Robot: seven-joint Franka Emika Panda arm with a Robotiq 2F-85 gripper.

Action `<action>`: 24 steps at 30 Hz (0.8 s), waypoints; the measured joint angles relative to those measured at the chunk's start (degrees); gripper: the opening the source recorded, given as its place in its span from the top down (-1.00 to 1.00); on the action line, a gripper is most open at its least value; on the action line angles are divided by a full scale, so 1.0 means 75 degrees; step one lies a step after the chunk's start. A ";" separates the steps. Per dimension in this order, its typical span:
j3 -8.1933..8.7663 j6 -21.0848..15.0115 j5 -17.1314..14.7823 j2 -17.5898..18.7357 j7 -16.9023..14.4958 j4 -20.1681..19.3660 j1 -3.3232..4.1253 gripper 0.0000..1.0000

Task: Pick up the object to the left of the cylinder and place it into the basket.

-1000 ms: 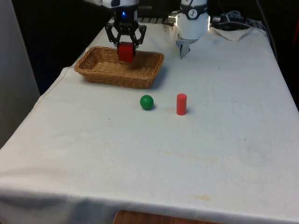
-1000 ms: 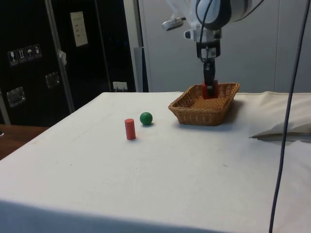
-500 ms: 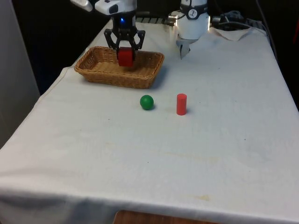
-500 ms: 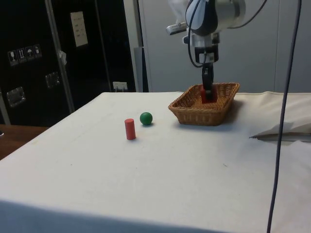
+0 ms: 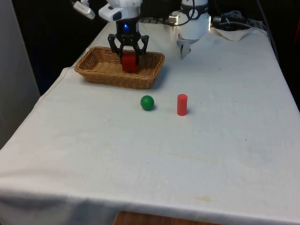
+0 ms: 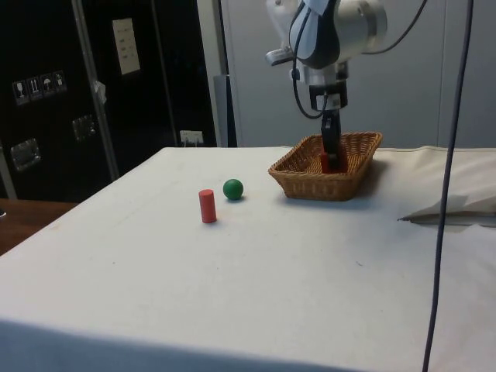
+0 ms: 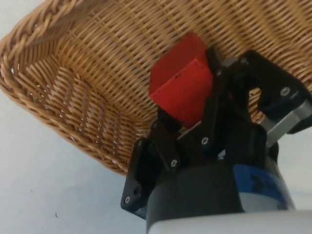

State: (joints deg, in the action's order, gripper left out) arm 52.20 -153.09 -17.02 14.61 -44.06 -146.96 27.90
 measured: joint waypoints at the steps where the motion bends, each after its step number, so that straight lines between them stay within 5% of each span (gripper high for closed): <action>1: -0.0015 0.0000 -0.0031 0.0038 -0.0008 0.0000 0.0000 0.47; 5: -0.0061 -0.0023 -0.0122 0.0130 -0.0023 0.0000 0.0000 -0.29; 6: -0.0076 -0.0031 -0.0153 0.0160 -0.0031 0.0000 0.0000 -0.29; 8: -0.0115 -0.0069 -0.0244 0.0252 -0.0061 0.0000 0.0000 -0.88; 9: -0.0122 -0.0084 -0.0275 0.0275 -0.0076 0.0000 0.0000 -0.98; 24: -0.0053 -0.0053 -0.0535 0.0306 -0.0351 0.0138 0.0000 -1.00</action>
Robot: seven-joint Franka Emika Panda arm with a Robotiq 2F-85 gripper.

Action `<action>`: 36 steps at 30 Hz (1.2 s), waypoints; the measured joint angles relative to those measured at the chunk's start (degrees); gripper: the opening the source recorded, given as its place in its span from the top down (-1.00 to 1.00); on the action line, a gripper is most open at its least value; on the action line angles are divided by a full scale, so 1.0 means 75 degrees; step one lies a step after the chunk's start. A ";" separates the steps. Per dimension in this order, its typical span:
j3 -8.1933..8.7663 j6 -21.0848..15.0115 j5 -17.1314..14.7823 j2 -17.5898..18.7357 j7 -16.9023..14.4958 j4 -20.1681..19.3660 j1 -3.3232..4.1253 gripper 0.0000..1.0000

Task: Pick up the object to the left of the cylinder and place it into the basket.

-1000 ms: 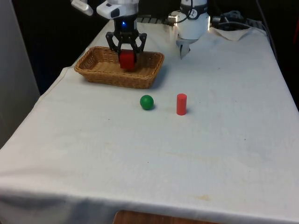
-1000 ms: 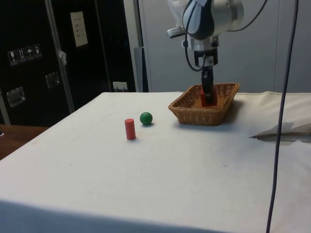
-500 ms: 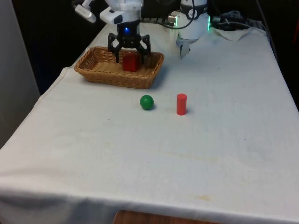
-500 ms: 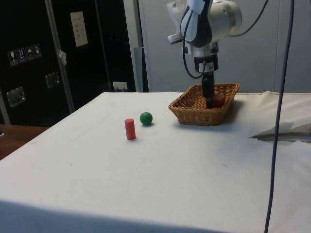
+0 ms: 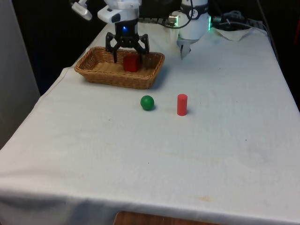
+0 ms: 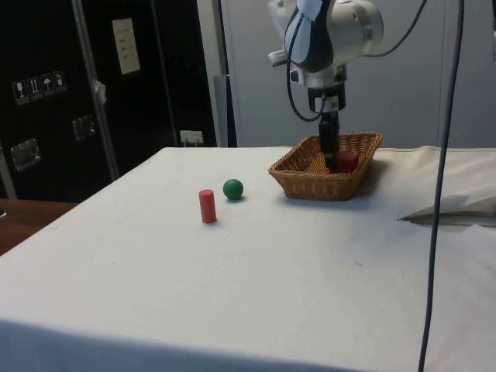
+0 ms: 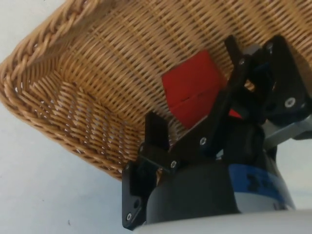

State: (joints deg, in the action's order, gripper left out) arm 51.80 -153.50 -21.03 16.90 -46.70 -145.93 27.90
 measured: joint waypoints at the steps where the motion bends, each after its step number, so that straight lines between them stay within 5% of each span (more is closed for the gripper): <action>1: 0.0046 0.0038 0.0008 -0.0053 -0.0038 0.0000 0.0000 -1.00; 16: 0.0359 0.0512 0.0336 -0.0749 -0.0099 0.0160 0.0023 -1.00; 36: 0.0359 0.1482 0.0565 -0.1169 -0.0046 0.0817 0.0138 -1.00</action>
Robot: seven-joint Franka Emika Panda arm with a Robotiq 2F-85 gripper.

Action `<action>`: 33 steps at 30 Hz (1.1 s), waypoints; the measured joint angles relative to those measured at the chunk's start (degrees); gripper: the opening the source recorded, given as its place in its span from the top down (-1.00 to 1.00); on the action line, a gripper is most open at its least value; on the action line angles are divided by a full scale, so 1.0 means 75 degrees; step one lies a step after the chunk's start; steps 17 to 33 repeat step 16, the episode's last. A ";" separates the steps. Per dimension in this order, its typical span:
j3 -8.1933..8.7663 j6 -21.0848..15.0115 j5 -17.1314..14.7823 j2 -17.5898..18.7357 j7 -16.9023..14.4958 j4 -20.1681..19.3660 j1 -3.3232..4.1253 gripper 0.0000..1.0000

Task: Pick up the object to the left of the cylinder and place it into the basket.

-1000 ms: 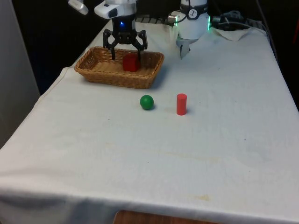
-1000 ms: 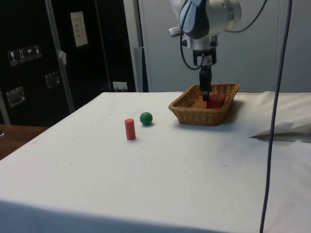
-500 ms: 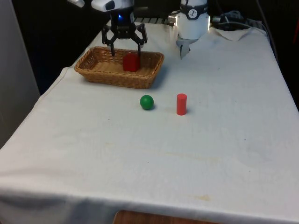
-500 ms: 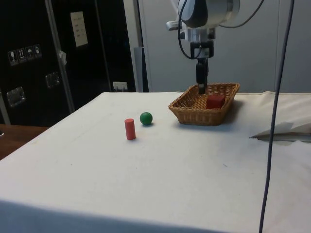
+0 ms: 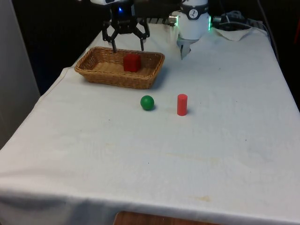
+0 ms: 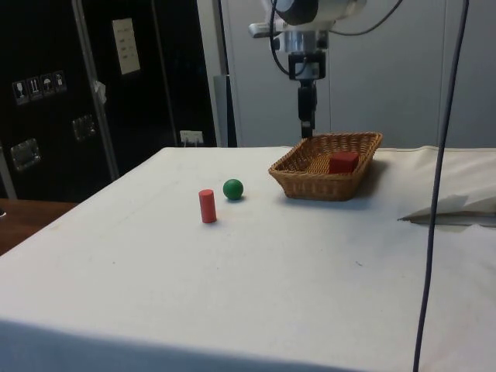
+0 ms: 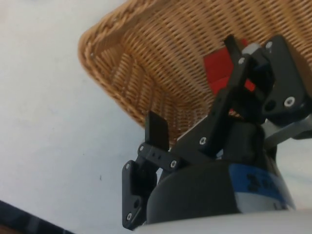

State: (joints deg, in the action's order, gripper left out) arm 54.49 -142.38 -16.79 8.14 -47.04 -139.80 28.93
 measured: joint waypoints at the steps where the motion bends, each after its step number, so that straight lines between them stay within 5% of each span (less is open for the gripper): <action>1: -0.0008 0.0061 0.0015 -0.0015 0.0015 0.0038 0.0015 -1.00; 15: -0.0176 0.1001 0.0313 -0.0229 0.0306 0.0718 0.0176 -1.00; 33: -0.0176 0.1001 0.0313 -0.0229 0.0306 0.0718 0.0176 -1.00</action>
